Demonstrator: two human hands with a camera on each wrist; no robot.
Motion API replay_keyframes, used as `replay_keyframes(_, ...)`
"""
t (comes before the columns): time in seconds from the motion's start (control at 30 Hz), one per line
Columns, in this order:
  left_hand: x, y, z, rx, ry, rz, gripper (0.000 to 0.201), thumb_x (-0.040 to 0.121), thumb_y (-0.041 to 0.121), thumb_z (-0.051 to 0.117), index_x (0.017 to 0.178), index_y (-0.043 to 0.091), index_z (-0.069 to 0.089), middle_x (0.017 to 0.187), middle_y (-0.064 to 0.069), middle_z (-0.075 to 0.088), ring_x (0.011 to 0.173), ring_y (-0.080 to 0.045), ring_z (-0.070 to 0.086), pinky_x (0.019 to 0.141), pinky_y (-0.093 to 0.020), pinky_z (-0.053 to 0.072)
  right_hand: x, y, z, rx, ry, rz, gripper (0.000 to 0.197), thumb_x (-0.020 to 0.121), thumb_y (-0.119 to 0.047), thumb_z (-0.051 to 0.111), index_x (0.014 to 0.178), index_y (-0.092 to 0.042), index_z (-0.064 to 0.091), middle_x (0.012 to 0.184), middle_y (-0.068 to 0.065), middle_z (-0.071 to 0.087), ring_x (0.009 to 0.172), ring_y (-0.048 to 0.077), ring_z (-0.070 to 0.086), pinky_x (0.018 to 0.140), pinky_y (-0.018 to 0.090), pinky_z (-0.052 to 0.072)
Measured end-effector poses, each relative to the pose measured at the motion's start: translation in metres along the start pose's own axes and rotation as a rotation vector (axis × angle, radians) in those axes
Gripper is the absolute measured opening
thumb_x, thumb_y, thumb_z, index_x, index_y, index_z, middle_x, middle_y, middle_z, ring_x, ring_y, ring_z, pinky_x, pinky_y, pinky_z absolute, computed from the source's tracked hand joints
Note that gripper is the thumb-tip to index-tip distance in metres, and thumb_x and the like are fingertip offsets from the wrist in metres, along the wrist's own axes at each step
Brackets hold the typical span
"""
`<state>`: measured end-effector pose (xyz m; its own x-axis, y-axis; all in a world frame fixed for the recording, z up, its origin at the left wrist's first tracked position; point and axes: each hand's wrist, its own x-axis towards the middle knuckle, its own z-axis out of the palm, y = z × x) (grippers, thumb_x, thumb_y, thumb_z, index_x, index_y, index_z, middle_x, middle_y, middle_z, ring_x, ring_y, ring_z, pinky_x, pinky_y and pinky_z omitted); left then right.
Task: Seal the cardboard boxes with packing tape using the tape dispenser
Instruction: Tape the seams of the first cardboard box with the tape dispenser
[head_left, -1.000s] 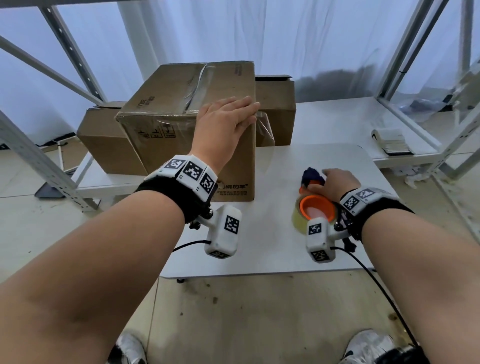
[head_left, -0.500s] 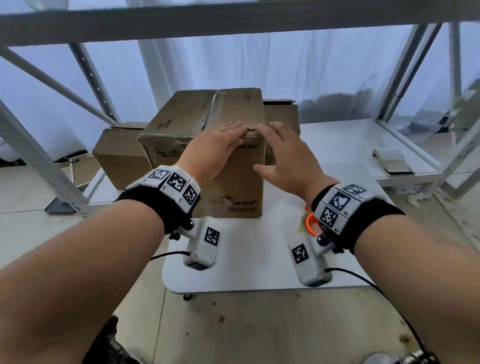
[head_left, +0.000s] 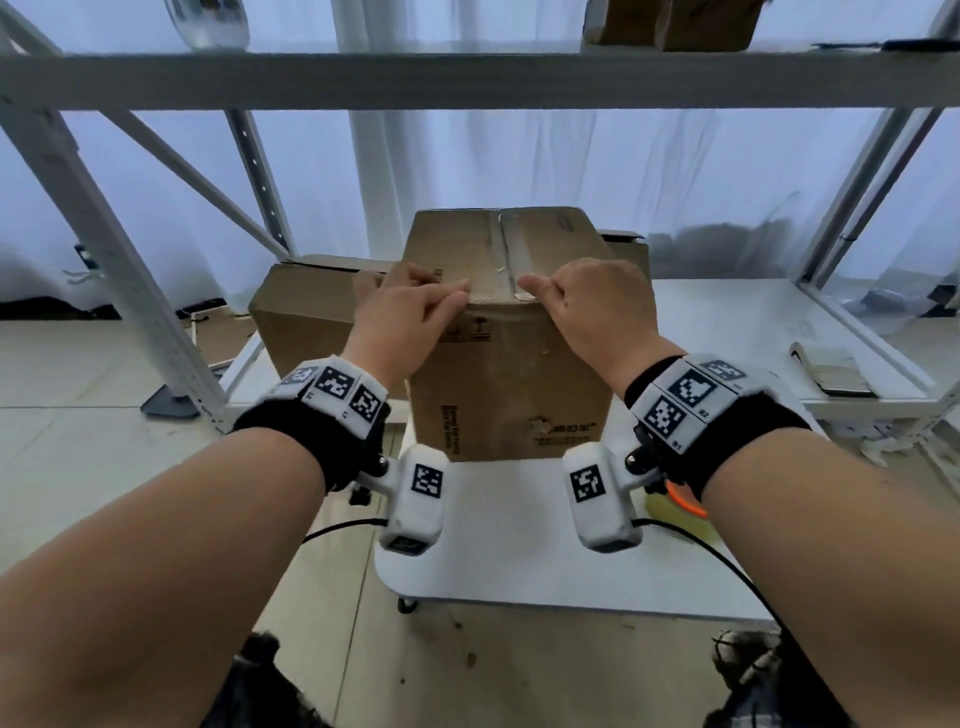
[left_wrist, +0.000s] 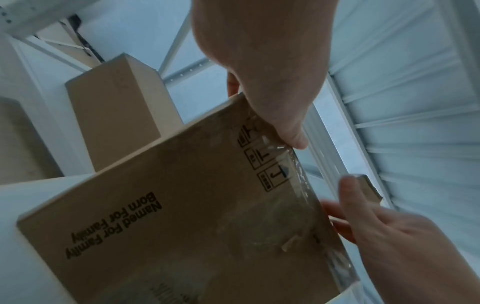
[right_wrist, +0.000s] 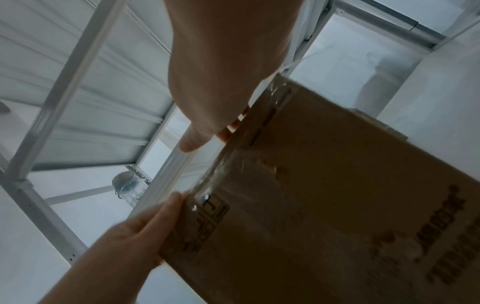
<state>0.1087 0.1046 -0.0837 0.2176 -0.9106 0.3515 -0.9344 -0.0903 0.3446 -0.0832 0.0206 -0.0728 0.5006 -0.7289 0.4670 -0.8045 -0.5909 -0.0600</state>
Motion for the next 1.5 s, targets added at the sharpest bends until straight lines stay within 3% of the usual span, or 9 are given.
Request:
replay_keyframes(0.2,0.002,0.001,0.008,-0.021,0.114,0.03,0.039,0.089,0.056,0.048,0.122,0.039,0.062,0.117,0.003,0.052,0.116,-0.026,0.034,0.098,-0.04,0.033,-0.006,-0.011,0.005,0.037,-0.05,0.008,0.053,0.094,-0.063,0.03,0.116,-0.031,0.066,0.114,0.001,0.063,0.112,0.028,0.046,0.088,0.038,0.037)
replay_keyframes(0.43,-0.005,-0.009,0.02,0.187,0.089,0.141,0.051,0.09,0.049,0.052,0.139,0.034,0.045,0.134,-0.005,0.043,0.126,-0.031,0.029,0.103,-0.046,0.026,-0.014,-0.011,0.021,-0.045,-0.048,0.007,0.056,0.092,-0.061,0.039,0.139,-0.032,0.047,0.133,0.0,0.052,0.118,0.029,0.038,0.098,0.041,0.028)
replay_keyframes(0.67,-0.005,-0.039,0.009,-0.172,0.16,0.104,0.035,0.097,0.034,0.049,0.129,0.025,0.058,0.13,-0.005,0.051,0.124,-0.027,0.041,0.111,-0.04,0.028,-0.011,-0.01,0.015,-0.024,-0.054,-0.012,0.058,0.09,-0.064,0.04,0.138,-0.033,0.047,0.13,0.0,0.053,0.117,0.028,0.039,0.098,0.041,0.029)
replay_keyframes(0.8,-0.01,-0.04,0.013,-0.267,0.158,0.032,0.035,0.095,0.024,0.055,0.13,0.023,0.058,0.139,-0.009,0.045,0.129,-0.022,0.039,0.108,-0.024,0.025,-0.004,-0.021,0.009,-0.038,-0.042,0.007,0.069,0.084,-0.075,0.035,0.121,-0.024,0.064,0.116,0.003,0.061,0.111,0.027,0.047,0.092,0.04,0.036)
replay_keyframes(0.9,-0.013,-0.043,0.009,-0.259,0.094,0.07,0.042,0.094,0.021,0.057,0.135,0.027,0.051,0.148,-0.005,0.039,0.134,-0.02,0.038,0.113,-0.028,0.026,0.001,-0.035,0.011,-0.028,-0.028,0.01,0.074,0.082,-0.077,0.035,0.11,-0.016,0.067,0.11,0.005,0.062,0.104,0.025,0.054,0.082,0.035,0.039)
replay_keyframes(1.0,-0.015,-0.046,0.005,-0.235,0.047,0.084,0.048,0.094,0.02,0.058,0.139,0.03,0.046,0.153,-0.003,0.032,0.137,-0.019,0.035,0.112,-0.023,0.022,0.003,-0.052,0.022,0.016,-0.072,-0.021,0.073,0.085,-0.075,0.033,0.139,-0.029,0.046,0.137,0.007,0.051,0.128,0.029,0.045,0.102,0.042,0.034)
replay_keyframes(1.1,-0.016,-0.045,0.004,-0.193,0.031,0.102,0.048,0.095,0.022,0.055,0.141,0.031,0.043,0.155,-0.001,0.028,0.138,-0.017,0.032,0.107,-0.016,0.017,0.009,-0.065,0.028,-0.011,-0.122,0.006,0.074,0.086,-0.074,0.028,0.147,-0.033,0.031,0.151,0.008,0.037,0.14,0.033,0.029,0.113,0.051,0.019)
replay_keyframes(1.37,0.0,-0.017,-0.001,0.018,0.134,0.111,0.036,0.102,0.033,0.038,0.126,0.017,0.059,0.151,-0.003,0.037,0.138,-0.023,0.031,0.114,-0.036,0.022,0.008,-0.052,0.028,-0.042,-0.132,-0.119,0.069,0.087,-0.065,0.045,0.146,-0.032,0.032,0.15,0.006,0.038,0.139,0.029,0.032,0.112,0.047,0.023)
replay_keyframes(1.5,0.005,-0.001,0.005,0.05,0.038,0.187,0.041,0.101,0.041,0.034,0.135,0.024,0.051,0.137,-0.001,0.053,0.126,-0.022,0.046,0.105,-0.038,0.033,0.011,-0.025,0.011,0.098,-0.112,-0.209,0.049,0.094,-0.059,0.036,0.133,-0.034,0.053,0.134,-0.001,0.057,0.125,0.021,0.05,0.109,0.043,0.03)
